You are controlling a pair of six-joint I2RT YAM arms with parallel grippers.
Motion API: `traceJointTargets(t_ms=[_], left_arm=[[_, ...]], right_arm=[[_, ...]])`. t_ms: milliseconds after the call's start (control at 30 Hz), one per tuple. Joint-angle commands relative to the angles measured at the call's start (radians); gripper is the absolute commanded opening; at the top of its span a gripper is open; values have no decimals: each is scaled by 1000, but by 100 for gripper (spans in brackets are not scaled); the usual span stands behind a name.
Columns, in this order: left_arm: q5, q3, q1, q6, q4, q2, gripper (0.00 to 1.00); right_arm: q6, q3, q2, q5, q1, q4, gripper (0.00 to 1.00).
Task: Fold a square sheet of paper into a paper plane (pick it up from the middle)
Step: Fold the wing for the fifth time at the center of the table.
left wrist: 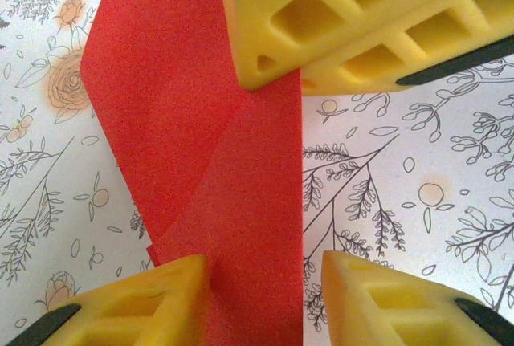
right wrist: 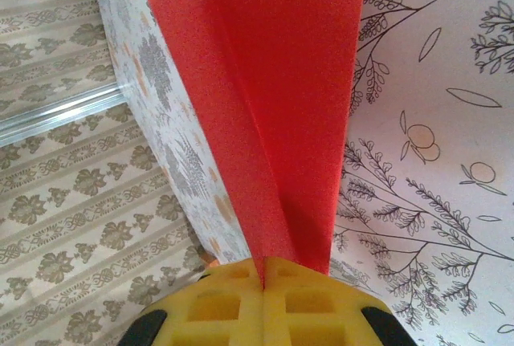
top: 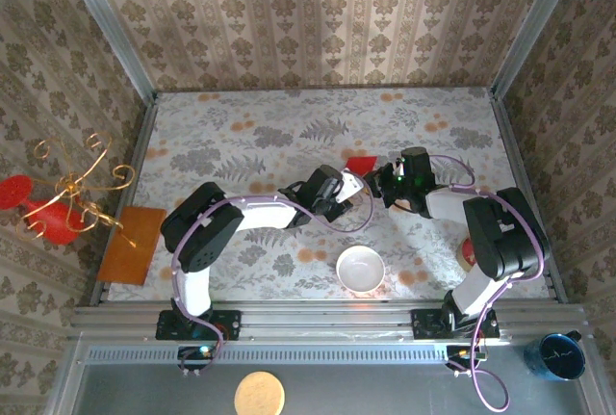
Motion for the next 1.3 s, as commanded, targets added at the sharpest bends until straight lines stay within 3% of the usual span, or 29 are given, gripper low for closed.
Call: traceJointTargets(t_ms=[0, 267, 367, 433, 533, 600, 900, 1267], left_arm=[[18, -7, 9, 10, 20, 19, 37], [41, -2, 23, -8, 20, 30, 25], [49, -1, 30, -13, 22, 31, 22], [57, -2, 34, -19, 22, 31, 21], [72, -4, 38, -26, 21, 34, 19], [86, -3, 42, -29, 17, 37, 18], [239, 48, 63, -36, -79, 71, 15], [339, 125, 85, -49, -194, 114, 12]], right_arm=[[19, 7, 5, -38, -4, 16, 2], [6, 8, 16, -44, -7, 3, 9], [-19, 15, 10, -45, -13, -29, 28], [-53, 22, -5, -39, -23, -67, 46], [-137, 52, -36, -30, -42, -164, 62], [-185, 62, -61, -15, -56, -210, 67], [-316, 47, -173, 70, -139, -368, 70], [-337, 3, -189, 79, -175, -379, 69]])
